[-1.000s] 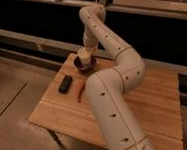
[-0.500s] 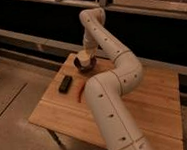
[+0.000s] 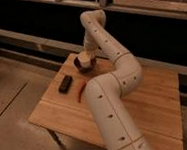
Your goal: Place the ceramic cup in the ceramic bowl
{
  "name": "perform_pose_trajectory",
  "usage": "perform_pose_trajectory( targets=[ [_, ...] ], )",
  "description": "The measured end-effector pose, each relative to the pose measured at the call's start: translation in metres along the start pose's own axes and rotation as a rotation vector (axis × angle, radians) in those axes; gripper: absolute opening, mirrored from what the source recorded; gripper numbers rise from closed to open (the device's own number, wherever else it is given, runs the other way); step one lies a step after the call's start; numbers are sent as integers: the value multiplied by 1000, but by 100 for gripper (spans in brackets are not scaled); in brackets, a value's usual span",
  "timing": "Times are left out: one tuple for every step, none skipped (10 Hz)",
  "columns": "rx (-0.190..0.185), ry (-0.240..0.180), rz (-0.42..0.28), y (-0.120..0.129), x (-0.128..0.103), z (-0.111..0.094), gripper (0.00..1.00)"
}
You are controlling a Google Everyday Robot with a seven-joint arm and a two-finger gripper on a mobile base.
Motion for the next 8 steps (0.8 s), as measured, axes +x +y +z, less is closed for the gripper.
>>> perform_pose_trajectory(
  targets=[
    [2, 1, 0, -1, 0, -1, 41],
    [3, 1, 1, -1, 0, -1, 49],
    [4, 2, 2, -1, 1, -1, 61],
    [4, 4, 3, -1, 1, 0, 70],
    [3, 5, 3, 0, 1, 0, 74],
    [3, 6, 3, 1, 1, 0, 74],
    [1, 5, 2, 2, 1, 0, 74],
    [-1, 4, 1, 2, 1, -1, 74]
  ],
)
